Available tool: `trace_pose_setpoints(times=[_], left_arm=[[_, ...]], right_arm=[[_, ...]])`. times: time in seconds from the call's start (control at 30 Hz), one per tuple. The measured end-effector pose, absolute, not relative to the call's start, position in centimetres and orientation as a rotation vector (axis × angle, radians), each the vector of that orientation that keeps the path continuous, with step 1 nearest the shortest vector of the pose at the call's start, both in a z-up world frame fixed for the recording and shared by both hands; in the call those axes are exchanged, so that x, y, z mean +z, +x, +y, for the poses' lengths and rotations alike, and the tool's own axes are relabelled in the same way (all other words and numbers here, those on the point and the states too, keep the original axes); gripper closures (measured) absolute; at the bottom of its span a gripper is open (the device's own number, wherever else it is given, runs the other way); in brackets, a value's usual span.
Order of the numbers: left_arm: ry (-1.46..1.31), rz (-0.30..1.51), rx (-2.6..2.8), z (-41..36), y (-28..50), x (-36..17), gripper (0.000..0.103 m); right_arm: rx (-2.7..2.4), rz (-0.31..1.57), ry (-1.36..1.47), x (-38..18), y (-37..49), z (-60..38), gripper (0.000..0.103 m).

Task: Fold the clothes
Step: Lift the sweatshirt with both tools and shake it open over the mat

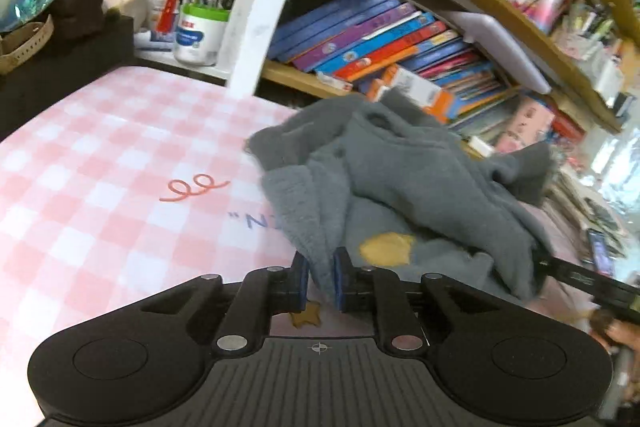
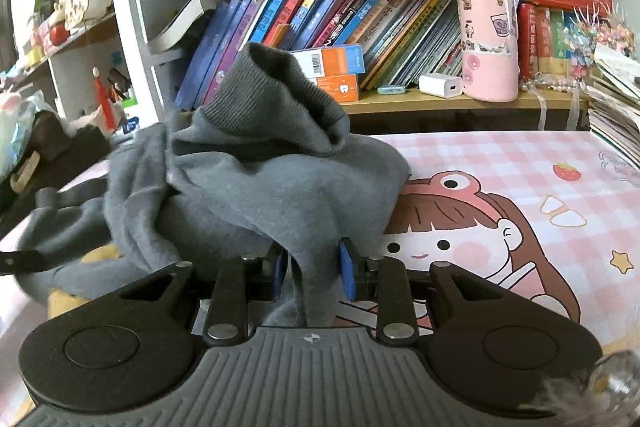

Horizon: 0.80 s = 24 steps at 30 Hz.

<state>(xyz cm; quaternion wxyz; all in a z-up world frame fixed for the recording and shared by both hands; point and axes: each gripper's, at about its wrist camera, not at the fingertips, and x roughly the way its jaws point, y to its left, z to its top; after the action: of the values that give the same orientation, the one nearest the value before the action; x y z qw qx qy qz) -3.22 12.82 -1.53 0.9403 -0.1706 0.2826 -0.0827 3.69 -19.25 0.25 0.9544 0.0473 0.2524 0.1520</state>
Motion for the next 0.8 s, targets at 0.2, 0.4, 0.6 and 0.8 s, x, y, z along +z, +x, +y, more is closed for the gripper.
trace_pose_setpoints(times=[0.2, 0.4, 0.6, 0.8], left_arm=[[-0.412, 0.527, -0.115, 14.5, -1.2, -1.1, 0.030], [-0.586, 0.577, -0.139, 16.7, 1.7, -3.0, 0.073], [-0.634, 0.511, -0.154, 18.6, -1.3, -2.8, 0.093], [-0.564, 0.511, -0.035, 21.5, -6.3, -2.6, 0.092]], right_arm=[[0.276, 0.539, 0.095, -0.3, 3.6, -19.7, 0.080], [0.260, 0.548, 0.115, -0.4, 2.4, -20.2, 0.083], [0.273, 0.538, 0.057, 0.2, 0.5, -19.5, 0.076], [0.368, 0.464, -0.074, 2.4, -0.3, -16.4, 0.048]])
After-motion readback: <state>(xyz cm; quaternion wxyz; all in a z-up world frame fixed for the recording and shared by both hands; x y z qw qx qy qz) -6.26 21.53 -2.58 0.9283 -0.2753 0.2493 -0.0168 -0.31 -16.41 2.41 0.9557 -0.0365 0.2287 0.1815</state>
